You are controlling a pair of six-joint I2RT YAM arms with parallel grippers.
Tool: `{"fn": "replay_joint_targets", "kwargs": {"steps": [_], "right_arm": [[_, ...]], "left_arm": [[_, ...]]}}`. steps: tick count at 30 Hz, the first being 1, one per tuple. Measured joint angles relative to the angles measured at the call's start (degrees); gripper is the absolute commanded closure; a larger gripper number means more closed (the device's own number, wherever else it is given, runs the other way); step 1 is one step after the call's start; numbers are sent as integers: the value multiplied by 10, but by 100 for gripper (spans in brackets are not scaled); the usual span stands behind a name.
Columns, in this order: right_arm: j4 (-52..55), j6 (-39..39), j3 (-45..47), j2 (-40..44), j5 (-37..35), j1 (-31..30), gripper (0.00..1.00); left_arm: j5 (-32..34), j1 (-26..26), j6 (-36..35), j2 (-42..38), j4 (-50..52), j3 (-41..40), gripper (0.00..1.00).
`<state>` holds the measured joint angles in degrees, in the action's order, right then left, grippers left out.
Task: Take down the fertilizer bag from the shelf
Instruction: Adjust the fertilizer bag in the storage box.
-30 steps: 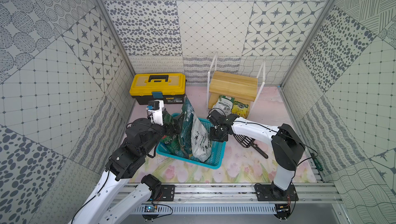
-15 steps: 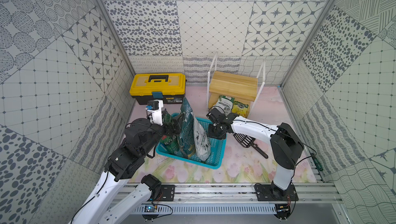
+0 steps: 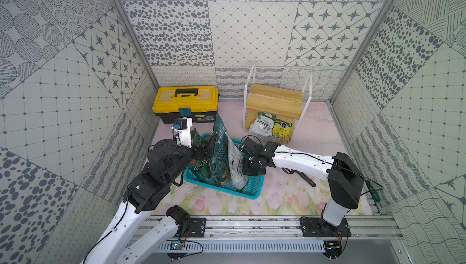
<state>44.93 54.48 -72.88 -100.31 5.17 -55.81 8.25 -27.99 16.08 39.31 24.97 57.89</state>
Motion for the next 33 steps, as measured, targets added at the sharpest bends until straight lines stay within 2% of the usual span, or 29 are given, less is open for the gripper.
{"fn": "replay_joint_targets", "kwargs": {"steps": [2, 4, 6, 9, 12, 17, 26, 33], "right_arm": [[2, 5, 11, 0, 6, -1, 84], [3, 12, 17, -1, 14, 0, 69], [-1, 13, 13, -1, 25, 4, 58], [5, 14, 2, -2, 34, 4, 47], [10, 10, -9, -3, 37, 6, 40], [27, 1, -24, -12, 43, 10, 40], [21, -27, -24, -7, 44, 29, 45], [-12, -55, -24, 71, 43, 79, 45]], "left_arm": [[0, 0, 0, 0, -1, 0, 0], [0, 0, 0, -1, -2, 0, 0], [0, 0, 1, -3, -3, -2, 0], [0, 0, 1, -6, -3, -4, 0], [0, 0, 2, -10, -3, -4, 0], [0, 0, 2, -11, -3, -4, 0], [3, 0, 1, -13, -2, -2, 0], [10, 0, -11, 0, -1, 12, 0]]}}
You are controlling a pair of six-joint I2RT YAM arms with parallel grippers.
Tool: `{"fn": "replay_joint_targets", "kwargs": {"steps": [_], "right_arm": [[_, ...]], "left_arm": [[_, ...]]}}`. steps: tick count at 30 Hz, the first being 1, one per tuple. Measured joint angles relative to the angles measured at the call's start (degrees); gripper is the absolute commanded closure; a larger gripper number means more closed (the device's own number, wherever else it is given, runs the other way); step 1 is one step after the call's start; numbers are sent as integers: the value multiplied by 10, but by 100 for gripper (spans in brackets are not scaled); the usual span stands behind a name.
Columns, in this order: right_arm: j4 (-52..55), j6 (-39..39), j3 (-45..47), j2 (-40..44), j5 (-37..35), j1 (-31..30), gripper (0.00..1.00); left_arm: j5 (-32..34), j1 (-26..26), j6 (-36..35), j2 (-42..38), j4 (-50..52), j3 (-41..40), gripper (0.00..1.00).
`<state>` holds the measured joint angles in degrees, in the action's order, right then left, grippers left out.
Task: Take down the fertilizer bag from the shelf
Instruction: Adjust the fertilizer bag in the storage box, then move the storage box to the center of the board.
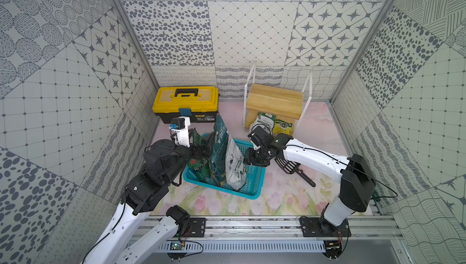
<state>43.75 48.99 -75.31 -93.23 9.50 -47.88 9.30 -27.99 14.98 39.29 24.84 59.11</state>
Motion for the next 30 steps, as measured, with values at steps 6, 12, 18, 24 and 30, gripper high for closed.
{"fn": "replay_joint_targets", "kwargs": {"steps": [6, 12, 18, 24, 30], "right_arm": [[-24, -9, 35, 85, 20, 66, 46], [-24, -15, 149, 155, 59, 110, 46], [-50, -14, 246, 210, 132, 110, 51], [-163, 43, 351, 245, 195, 104, 63], [-242, 68, 357, 211, 216, 65, 79]], "left_arm": [[1, 0, -12, 19, 0, 15, 0], [-9, 0, -33, 63, 3, 83, 0], [-66, 0, -30, 132, 16, 172, 0], [-152, -10, 12, 192, 22, 213, 0], [-188, -49, 39, 210, 35, 210, 0]]}}
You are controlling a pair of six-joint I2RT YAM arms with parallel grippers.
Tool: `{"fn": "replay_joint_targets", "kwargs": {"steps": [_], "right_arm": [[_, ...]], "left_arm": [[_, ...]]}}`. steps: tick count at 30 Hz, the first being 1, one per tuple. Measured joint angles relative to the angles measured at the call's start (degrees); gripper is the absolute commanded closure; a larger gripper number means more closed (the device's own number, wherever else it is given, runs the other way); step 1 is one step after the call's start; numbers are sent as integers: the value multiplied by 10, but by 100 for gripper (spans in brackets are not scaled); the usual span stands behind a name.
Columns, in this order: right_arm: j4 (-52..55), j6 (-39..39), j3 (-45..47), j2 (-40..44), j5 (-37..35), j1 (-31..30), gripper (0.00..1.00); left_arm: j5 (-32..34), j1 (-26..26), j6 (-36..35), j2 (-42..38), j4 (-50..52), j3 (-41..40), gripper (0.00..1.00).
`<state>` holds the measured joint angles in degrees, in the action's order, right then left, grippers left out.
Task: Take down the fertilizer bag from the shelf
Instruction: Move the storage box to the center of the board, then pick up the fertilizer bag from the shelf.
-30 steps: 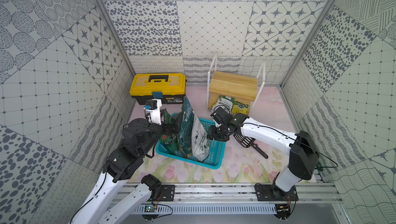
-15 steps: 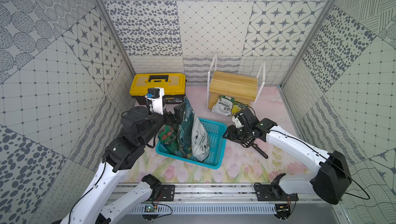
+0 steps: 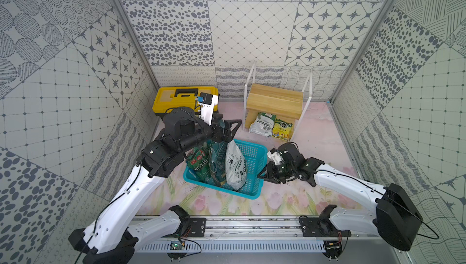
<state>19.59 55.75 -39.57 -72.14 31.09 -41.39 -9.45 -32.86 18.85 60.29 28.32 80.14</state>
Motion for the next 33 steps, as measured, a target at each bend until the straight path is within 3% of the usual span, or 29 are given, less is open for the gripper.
{"fn": "replay_joint_targets", "kwargs": {"steps": [3, 6, 16, 19, 23, 25, 33], "right_arm": [[-10, 23, -1, -24, 12, -2, 92], [-21, 32, -2, -33, 23, -2, 96], [-82, 39, -108, -173, 33, -29, 96], [-103, 38, -136, -208, 38, -33, 89], [-73, 3, -172, -226, 24, -32, 61], [-50, -30, -194, -226, 12, -29, 53], [96, -198, -259, -163, -65, 54, 46]], "left_arm": [[-6, -15, 9, 0, 6, -8, 0], [-6, -23, 17, -3, 7, -21, 0], [4, -30, 30, -23, 9, -47, 0], [11, -30, 30, -31, 9, -50, 0], [23, -30, 30, -42, 11, -56, 0], [28, -30, 30, -48, 11, -60, 0], [59, -30, 24, -78, -2, -101, 0]]}}
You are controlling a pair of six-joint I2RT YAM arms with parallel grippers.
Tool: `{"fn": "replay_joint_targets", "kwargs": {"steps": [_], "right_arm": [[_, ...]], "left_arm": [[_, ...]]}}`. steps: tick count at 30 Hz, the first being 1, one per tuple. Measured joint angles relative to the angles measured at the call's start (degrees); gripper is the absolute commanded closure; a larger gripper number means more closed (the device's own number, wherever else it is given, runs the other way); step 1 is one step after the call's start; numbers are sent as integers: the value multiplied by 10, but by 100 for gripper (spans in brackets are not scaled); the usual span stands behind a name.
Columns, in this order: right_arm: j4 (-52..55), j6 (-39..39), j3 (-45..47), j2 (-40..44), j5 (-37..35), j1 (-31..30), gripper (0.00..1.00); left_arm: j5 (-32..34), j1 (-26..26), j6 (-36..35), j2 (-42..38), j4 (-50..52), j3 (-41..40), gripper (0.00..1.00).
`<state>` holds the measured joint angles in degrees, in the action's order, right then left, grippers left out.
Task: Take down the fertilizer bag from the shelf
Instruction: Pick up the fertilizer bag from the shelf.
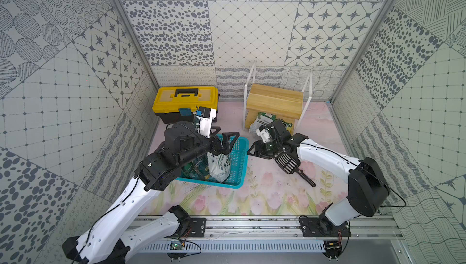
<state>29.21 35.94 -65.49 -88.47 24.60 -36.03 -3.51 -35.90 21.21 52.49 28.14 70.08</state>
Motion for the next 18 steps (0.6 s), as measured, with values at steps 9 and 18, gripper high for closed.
{"fn": "replay_joint_targets", "kwargs": {"steps": [9, 18], "right_arm": [[111, -266, -67, 8, -199, 0, 49], [35, -555, -24, -37, -385, -49, 51]], "left_arm": [[37, 0, 0, -10, -18, -32, 0], [59, 0, -7, -11, -20, -43, 0]]}}
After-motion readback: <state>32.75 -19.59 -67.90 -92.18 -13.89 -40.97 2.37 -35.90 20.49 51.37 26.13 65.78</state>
